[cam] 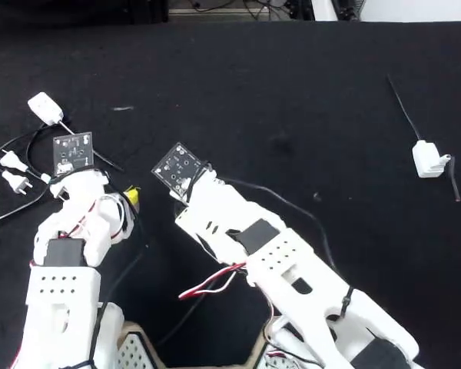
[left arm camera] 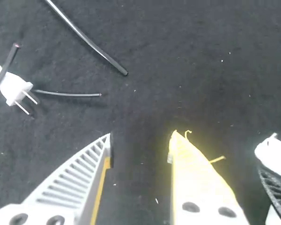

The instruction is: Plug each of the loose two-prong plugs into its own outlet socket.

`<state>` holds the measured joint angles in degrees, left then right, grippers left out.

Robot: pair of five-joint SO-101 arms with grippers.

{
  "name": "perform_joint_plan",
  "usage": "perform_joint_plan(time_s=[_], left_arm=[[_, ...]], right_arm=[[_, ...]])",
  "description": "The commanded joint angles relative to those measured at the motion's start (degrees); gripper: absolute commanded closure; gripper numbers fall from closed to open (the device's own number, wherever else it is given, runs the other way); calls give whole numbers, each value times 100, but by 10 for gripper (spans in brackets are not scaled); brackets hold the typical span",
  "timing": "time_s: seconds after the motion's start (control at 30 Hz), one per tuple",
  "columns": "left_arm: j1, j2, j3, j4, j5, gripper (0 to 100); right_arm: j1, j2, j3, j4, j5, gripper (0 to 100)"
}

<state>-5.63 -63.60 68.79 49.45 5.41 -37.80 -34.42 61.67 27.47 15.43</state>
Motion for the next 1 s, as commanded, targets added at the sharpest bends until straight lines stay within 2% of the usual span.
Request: perform_joint_plan(time_s=[0.0, 0.17, 0.37, 0.53, 0.77, 0.97], left_arm=[[338, -79, -356, -123, 70, 798], [426, -580, -215, -88, 79, 798], [426, -2268, 576, -114, 44, 798], [435, -3235, 1059, -88, 26, 798], [453, -3103, 1130, -114, 26, 798], [831, -2901, 1130, -97, -229, 798]], right_arm=[[-97, -215, -40, -185, -62, 988], [-343, 268, -66, -440, -62, 988], [-396, 1024, -374, -668, -62, 988], [-466, 1042, -382, -659, -70, 988], [-818, 347, -286, -176, -79, 988], [-818, 233, -198, -149, -79, 988]])
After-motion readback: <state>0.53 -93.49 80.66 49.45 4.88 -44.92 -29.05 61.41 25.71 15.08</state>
